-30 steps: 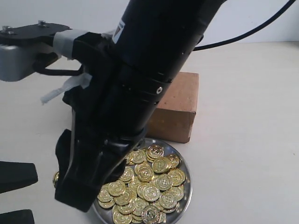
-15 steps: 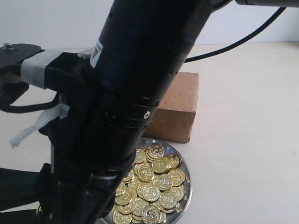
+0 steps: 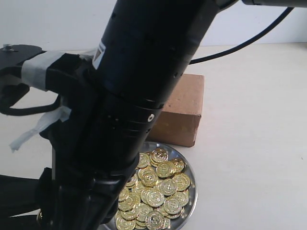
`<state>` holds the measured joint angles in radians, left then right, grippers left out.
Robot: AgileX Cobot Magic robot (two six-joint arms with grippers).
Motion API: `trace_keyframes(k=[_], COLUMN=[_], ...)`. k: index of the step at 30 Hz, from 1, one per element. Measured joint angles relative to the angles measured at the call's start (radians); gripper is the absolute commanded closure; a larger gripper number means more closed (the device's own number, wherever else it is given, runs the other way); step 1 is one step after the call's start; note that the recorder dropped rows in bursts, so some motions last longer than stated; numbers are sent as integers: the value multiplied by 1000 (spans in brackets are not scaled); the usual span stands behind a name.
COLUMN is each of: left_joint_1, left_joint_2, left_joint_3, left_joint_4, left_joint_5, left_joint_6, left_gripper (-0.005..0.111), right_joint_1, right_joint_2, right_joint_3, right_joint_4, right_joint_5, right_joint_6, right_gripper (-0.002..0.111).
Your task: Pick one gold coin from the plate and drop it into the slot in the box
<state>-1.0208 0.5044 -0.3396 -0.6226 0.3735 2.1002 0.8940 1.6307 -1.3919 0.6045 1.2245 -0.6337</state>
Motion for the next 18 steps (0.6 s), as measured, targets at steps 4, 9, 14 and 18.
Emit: trace_keyframes(k=[4, 9, 14, 18], left_joint_1=[0, 0, 0, 0], left_joint_2=[0, 0, 6, 6], left_joint_3=[0, 0, 0, 0], left_joint_4=[0, -2, -4, -26], left_joint_5=[5, 16, 24, 27], left_joint_6=[0, 0, 0, 0], left_gripper=[57, 65, 76, 82], right_joint_1=[0, 0, 0, 0], right_joint_2=[0, 0, 0, 0], right_joint_3=[0, 0, 0, 0], right_joint_4=[5, 14, 41, 55], right_joint_5=[0, 0, 0, 0], right_joint_6=[0, -2, -10, -20], right_gripper=[71, 71, 71, 71])
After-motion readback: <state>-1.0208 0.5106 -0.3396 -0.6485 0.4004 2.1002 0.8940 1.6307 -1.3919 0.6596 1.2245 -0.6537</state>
